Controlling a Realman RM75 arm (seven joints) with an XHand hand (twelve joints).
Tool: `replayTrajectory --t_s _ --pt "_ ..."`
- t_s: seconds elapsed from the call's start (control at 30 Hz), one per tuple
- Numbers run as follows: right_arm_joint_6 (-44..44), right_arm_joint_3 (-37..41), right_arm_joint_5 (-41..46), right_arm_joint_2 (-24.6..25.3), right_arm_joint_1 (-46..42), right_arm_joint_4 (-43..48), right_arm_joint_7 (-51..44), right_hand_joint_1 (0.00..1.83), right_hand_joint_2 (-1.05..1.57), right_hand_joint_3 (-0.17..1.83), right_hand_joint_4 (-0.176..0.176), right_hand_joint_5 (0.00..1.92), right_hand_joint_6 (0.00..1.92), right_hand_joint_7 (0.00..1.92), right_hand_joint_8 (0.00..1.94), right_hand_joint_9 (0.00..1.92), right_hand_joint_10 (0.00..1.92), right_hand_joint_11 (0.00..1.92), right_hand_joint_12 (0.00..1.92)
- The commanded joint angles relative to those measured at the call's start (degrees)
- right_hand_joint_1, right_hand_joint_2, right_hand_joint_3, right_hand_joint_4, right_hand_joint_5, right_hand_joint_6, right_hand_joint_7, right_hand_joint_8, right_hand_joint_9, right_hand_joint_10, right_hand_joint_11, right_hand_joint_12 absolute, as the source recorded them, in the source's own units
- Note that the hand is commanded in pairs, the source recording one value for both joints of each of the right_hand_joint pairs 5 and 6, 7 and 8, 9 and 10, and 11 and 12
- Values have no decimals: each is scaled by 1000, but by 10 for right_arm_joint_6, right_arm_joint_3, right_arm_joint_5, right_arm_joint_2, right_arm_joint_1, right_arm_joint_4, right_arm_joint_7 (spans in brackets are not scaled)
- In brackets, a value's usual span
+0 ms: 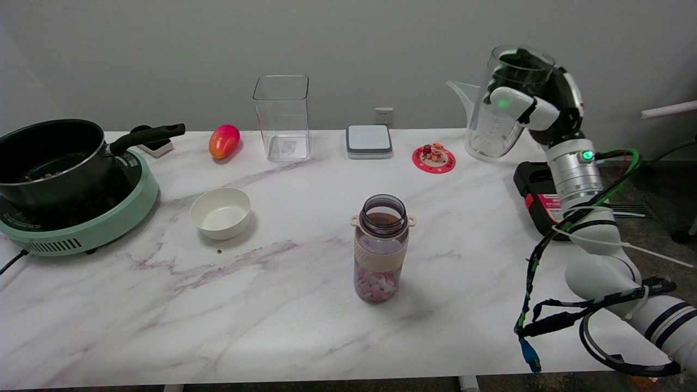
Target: Place the measuring cup onto the table.
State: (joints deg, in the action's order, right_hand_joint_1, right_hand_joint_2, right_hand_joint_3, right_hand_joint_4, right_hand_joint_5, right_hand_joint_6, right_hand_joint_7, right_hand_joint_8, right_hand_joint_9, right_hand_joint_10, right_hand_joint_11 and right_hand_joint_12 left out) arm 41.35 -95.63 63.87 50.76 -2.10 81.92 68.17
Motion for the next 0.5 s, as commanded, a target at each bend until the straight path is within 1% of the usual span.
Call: replayTrajectory --t_s 0.03,0.13,0.23,0.33,0.4,0.5 --pt "-89 -75 1 0 59 -133 58 1211 1571 235 0 1736 1736 1575 1575 1481 1481 1324 1324" --pt "-67 -83 -33 16 71 -169 58 1214 1565 235 0 1714 1714 1570 1570 1480 1480 1321 1321" --pt "-39 -90 -39 40 82 -200 63 1246 1512 246 0 1670 1670 1544 1544 1460 1460 1309 1309" --pt "-33 -92 -44 44 88 -213 63 1278 1443 265 0 1641 1641 1514 1514 1441 1441 1295 1295" --pt "-25 -104 -39 44 96 -220 63 1307 1366 293 0 1635 1635 1491 1491 1428 1428 1281 1281" --pt "-17 -119 -38 48 110 -238 61 1324 1317 312 0 1639 1639 1483 1483 1403 1403 1261 1261"
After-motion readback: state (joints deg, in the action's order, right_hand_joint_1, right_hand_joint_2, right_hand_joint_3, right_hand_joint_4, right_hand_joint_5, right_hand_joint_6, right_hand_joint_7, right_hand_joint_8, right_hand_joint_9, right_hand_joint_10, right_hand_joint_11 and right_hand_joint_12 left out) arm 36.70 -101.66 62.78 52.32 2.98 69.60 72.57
